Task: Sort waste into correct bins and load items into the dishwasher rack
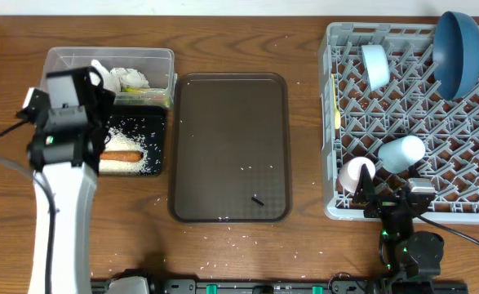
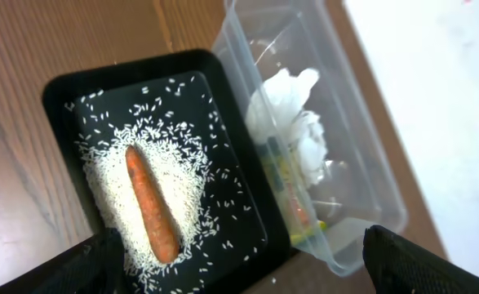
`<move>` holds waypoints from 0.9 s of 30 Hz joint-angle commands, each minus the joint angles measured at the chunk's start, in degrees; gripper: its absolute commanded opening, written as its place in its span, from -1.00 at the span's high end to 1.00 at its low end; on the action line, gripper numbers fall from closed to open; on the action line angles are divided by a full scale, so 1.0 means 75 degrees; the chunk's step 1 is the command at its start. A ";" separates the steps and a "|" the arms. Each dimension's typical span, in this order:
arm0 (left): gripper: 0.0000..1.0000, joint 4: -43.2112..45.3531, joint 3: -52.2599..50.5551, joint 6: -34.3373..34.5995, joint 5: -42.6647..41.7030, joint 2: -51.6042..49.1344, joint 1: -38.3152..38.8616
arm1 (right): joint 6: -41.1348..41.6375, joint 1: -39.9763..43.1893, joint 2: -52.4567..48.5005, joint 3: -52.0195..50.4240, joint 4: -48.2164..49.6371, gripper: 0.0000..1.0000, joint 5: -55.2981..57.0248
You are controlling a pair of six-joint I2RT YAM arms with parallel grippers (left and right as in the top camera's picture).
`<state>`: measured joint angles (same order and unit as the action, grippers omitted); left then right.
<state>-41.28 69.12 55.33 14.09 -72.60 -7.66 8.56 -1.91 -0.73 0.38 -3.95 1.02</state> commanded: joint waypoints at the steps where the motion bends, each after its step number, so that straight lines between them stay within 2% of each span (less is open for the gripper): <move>1: -0.90 0.0003 -0.0233 -0.0731 0.0052 0.0647 0.0239 | 0.0082 -0.0105 0.0047 -0.0009 -0.0041 -0.98 -0.0052; 4: -0.90 0.0460 -0.0356 -0.2576 -0.0079 0.1271 0.0685 | 0.0082 -0.0105 0.0047 -0.0009 -0.0041 -0.98 -0.0055; 7: -0.90 0.1256 -0.0691 -0.4791 -0.0909 0.1999 0.1075 | 0.0082 -0.0105 0.0047 -0.0009 -0.0041 -0.98 -0.0052; 11: -0.90 0.2063 -0.1492 -0.6254 -0.2060 0.2865 0.1125 | 0.0082 -0.0105 0.0047 -0.0009 -0.0041 -0.98 -0.0052; 14: -0.90 0.2757 -0.2393 -0.6580 -0.2291 0.3436 0.1125 | 0.0082 -0.0105 0.0047 -0.0009 -0.0041 -0.98 -0.0052; 25: -0.90 0.5584 -0.6688 -0.6583 -0.2235 0.6274 0.1128 | 0.0082 -0.0105 0.0047 -0.0009 -0.0041 -0.98 -0.0055; 27: -0.90 0.5796 -0.7166 -0.6583 -0.2186 0.6761 0.1125 | 0.0082 -0.0105 0.0047 -0.0009 -0.0041 -0.99 -0.0055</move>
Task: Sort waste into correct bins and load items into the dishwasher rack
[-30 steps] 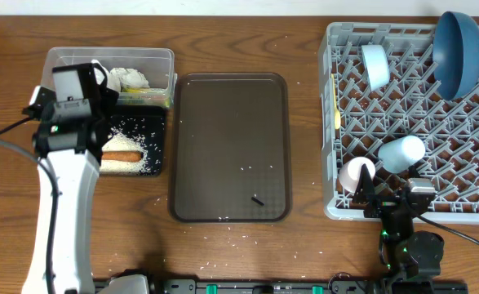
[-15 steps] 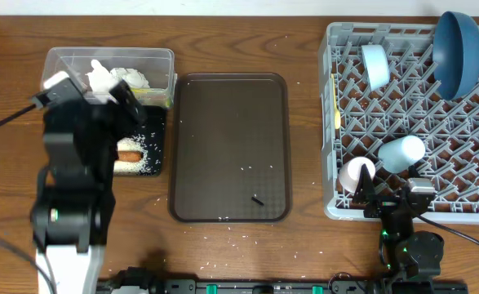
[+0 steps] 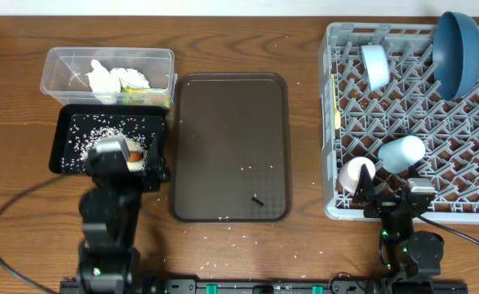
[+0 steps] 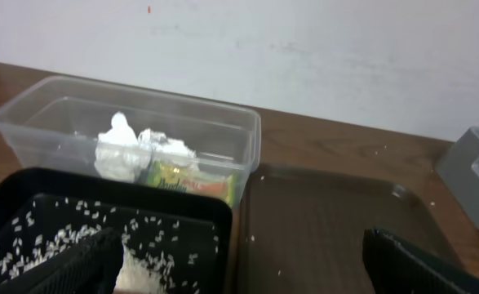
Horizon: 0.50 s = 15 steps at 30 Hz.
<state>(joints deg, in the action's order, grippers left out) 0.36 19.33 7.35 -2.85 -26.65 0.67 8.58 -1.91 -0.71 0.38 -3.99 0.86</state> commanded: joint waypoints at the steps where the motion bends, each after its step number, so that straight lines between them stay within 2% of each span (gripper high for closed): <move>1: -0.90 0.0271 -0.0775 -0.0187 0.0105 0.0927 0.0017 | 0.0079 -0.0105 0.0044 -0.0009 -0.0035 -0.99 -0.0032; 8: -0.90 0.0254 -0.1862 -0.0239 0.0251 0.2433 0.0017 | 0.0079 -0.0105 0.0044 -0.0009 -0.0035 -0.99 -0.0032; 15: -0.90 -0.0248 -0.2034 -0.0329 0.0356 0.3083 0.0017 | 0.0079 -0.0105 0.0044 -0.0009 -0.0035 -0.98 -0.0035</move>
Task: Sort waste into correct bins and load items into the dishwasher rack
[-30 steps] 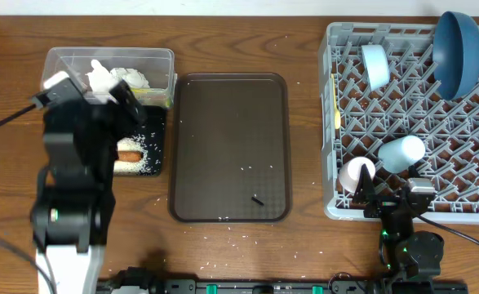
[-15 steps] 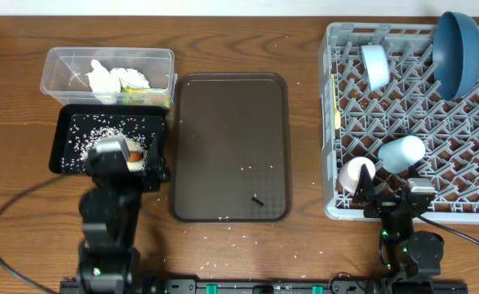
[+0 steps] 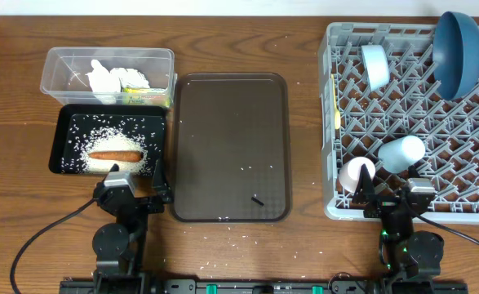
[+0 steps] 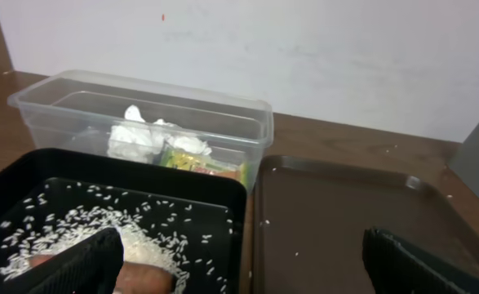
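Observation:
A black bin point(image 3: 64, 139) holds scattered rice and a carrot point(image 3: 114, 154). Behind it, a clear bin point(image 3: 108, 54) contains crumpled white tissue point(image 4: 135, 139) and a green-yellow wrapper point(image 4: 198, 162). My left gripper point(image 3: 133, 188) sits low at the table's front, just in front of the black bin point(image 4: 182, 167). It is open point(image 4: 243, 265) with nothing between the fingers. The grey dishwasher rack point(image 3: 435, 139) carries a blue bowl point(image 3: 458, 45) and three white cups. My right gripper point(image 3: 390, 200) rests at the rack's front edge with its fingers apart.
A brown tray point(image 3: 231, 147) lies between the bins and the rack. It bears a small black scrap point(image 3: 258, 200) and a few rice grains. More grains are strewn on the wood in front of the tray.
My left arm was over the black bin's near edge, hiding part of the carrot. It now sits folded at the table's front, and the whole carrot shows. The right arm has not moved.
At first my left arm reached high over the two bins, open, looking down on the carrot in the rice. Then it was low at the black bin's near edge. Now it rests at the table front, open and empty. Bins, rack and right arm stayed as they were.

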`<move>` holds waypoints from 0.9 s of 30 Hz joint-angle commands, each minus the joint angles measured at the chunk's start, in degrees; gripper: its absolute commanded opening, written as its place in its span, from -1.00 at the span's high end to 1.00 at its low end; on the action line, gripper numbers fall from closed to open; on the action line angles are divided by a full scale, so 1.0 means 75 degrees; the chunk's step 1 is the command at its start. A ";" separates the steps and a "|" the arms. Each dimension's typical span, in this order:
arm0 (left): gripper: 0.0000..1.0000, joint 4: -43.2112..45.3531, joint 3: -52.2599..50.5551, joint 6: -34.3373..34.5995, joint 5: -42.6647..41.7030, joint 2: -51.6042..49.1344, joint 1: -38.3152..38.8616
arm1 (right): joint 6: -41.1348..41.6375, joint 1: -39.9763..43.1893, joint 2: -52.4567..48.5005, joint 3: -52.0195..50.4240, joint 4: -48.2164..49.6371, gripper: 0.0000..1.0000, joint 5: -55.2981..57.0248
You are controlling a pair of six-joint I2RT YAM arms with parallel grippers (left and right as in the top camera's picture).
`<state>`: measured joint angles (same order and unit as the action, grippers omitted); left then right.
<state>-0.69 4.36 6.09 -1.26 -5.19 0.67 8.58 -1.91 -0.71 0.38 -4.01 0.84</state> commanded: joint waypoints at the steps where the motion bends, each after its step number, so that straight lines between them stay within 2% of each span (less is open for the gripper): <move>1: -0.90 -0.0204 -0.0041 -0.0178 0.0146 0.0294 0.0015 | 0.0082 -0.0105 0.0044 -0.0009 -0.0032 -0.98 -0.0029; 7: -0.90 -0.0525 -0.0061 -0.0187 0.0207 0.0691 0.0017 | 0.0079 -0.0105 0.0044 -0.0009 -0.0032 -0.98 -0.0032; 27: -0.90 -0.0469 -0.0551 -0.0181 0.0239 0.0682 0.0017 | 0.0079 -0.0105 0.0044 -0.0009 -0.0032 -0.98 -0.0029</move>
